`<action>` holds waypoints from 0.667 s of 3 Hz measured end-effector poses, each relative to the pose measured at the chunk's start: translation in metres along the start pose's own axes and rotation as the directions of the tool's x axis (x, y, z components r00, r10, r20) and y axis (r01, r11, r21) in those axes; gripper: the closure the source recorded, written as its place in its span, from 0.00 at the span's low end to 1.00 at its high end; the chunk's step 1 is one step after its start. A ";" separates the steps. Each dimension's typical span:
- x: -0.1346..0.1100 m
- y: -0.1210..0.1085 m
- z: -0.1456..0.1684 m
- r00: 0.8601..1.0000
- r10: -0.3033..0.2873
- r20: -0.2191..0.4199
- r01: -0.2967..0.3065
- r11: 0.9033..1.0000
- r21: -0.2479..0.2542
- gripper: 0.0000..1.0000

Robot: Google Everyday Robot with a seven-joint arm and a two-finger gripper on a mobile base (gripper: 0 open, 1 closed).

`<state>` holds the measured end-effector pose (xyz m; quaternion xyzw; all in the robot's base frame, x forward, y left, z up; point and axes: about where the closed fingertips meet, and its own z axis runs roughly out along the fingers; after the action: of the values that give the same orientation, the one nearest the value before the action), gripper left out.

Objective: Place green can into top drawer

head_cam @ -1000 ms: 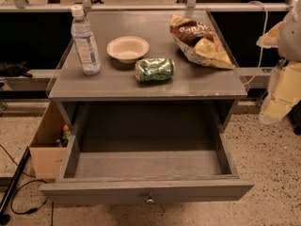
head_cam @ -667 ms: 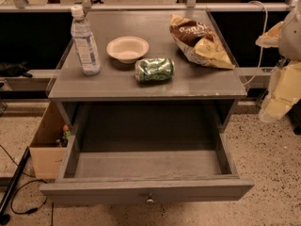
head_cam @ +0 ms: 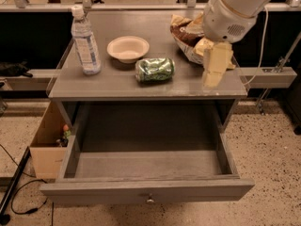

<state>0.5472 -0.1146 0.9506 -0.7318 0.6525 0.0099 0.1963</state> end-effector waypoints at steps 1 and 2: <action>-0.003 0.000 0.000 1.000 0.001 0.005 -0.001 1.000 0.010 0.00; -0.008 -0.012 0.014 0.997 0.030 0.070 -0.033 0.999 0.040 0.00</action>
Offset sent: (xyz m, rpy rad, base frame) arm 0.0485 0.0324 -0.0165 0.2216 -0.0848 -0.0531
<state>0.5608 -0.1020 0.9433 -0.7165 0.6567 0.0248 0.2339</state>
